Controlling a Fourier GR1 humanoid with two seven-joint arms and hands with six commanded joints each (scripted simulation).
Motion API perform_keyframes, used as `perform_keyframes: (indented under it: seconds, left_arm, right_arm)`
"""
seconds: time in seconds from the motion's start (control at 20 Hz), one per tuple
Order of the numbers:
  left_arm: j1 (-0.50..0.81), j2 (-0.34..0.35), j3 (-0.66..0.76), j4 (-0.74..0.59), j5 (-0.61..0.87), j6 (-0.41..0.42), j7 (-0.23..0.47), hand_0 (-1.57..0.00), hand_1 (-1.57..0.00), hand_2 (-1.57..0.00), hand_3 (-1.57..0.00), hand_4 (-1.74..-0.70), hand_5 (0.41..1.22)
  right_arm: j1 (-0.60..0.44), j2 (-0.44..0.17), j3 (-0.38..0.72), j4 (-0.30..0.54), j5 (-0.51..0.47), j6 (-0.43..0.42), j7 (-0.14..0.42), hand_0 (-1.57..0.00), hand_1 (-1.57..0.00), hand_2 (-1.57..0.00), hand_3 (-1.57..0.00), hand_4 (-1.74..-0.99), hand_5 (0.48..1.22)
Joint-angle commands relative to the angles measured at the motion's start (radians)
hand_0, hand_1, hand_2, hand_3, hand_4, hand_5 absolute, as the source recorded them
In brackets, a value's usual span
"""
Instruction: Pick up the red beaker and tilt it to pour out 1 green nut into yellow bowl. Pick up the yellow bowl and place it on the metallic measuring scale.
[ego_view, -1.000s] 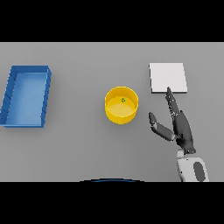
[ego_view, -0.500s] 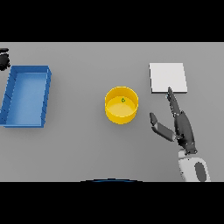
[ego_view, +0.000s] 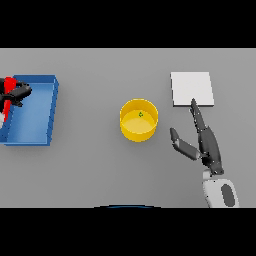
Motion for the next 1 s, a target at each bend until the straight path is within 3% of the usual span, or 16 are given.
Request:
perform_keyframes:
  seconds: [0.0,0.05,0.15,0.25,0.35,0.6,0.75,0.85,0.95]
  left_arm:
    - [0.003,0.020,-0.003,-0.013,0.000,-0.045,-0.034,-1.50,-1.38,-1.31,-1.10,-1.15,0.740]
    - [0.028,0.030,0.003,-0.034,0.027,-0.092,-0.074,-1.25,-1.10,-1.05,-0.88,-1.03,0.714]
    - [0.040,0.039,0.007,-0.039,0.056,-0.153,-0.089,-0.80,-0.71,-0.67,-0.57,-0.87,0.682]
    - [0.039,0.062,-0.013,-0.034,0.030,-0.187,-0.081,-0.51,-0.45,-0.43,-0.36,-0.78,0.656]
    - [0.023,0.062,-0.030,-0.024,0.004,-0.195,-0.074,-0.33,-0.29,-0.27,-0.23,-0.75,0.647]
    - [0.003,0.022,-0.037,0.047,-0.038,-0.156,-0.105,-0.11,-0.09,-0.09,-0.08,-0.71,0.647]
    - [0.006,0.011,-0.029,0.030,-0.047,-0.110,-0.145,-0.05,-0.05,-0.05,-0.04,-0.71,0.663]
    - [0.009,0.009,-0.024,0.027,-0.051,-0.091,-0.168,-0.03,-0.03,-0.03,-0.02,-0.71,0.679]
    - [0.006,0.018,-0.024,0.016,-0.059,-0.072,-0.156,-0.02,-0.02,-0.02,-0.01,-0.71,0.689]
  right_arm:
    - [0.002,0.007,0.005,0.005,0.006,-0.004,-0.001,0.00,0.00,0.00,0.00,-1.159,0.669]
    - [-0.002,0.002,0.003,0.010,0.006,-0.002,0.000,0.00,0.00,0.00,0.00,-1.161,0.669]
    - [0.004,-0.003,-0.004,0.006,-0.011,0.007,-0.012,0.00,0.00,0.00,0.00,-1.156,0.673]
    - [0.009,-0.010,-0.004,-0.002,-0.013,0.011,-0.020,0.00,0.00,0.00,0.00,-1.147,0.680]
    - [0.008,-0.010,0.001,-0.010,-0.014,0.018,-0.012,0.00,0.00,0.00,0.00,-1.148,0.688]
    - [0.010,-0.007,0.008,-0.009,0.007,0.006,-0.005,0.00,0.00,0.00,0.00,-1.176,0.688]
    - [0.005,-0.024,0.024,-0.014,0.063,-0.008,0.042,0.00,0.00,0.00,0.00,-1.163,0.677]
    - [-0.020,-0.054,0.044,-0.017,0.080,0.026,0.029,0.00,0.00,0.00,0.00,-1.132,0.703]
    - [-0.054,-0.108,0.079,-0.006,0.116,0.087,0.013,0.00,0.00,0.00,0.00,-1.153,0.728]
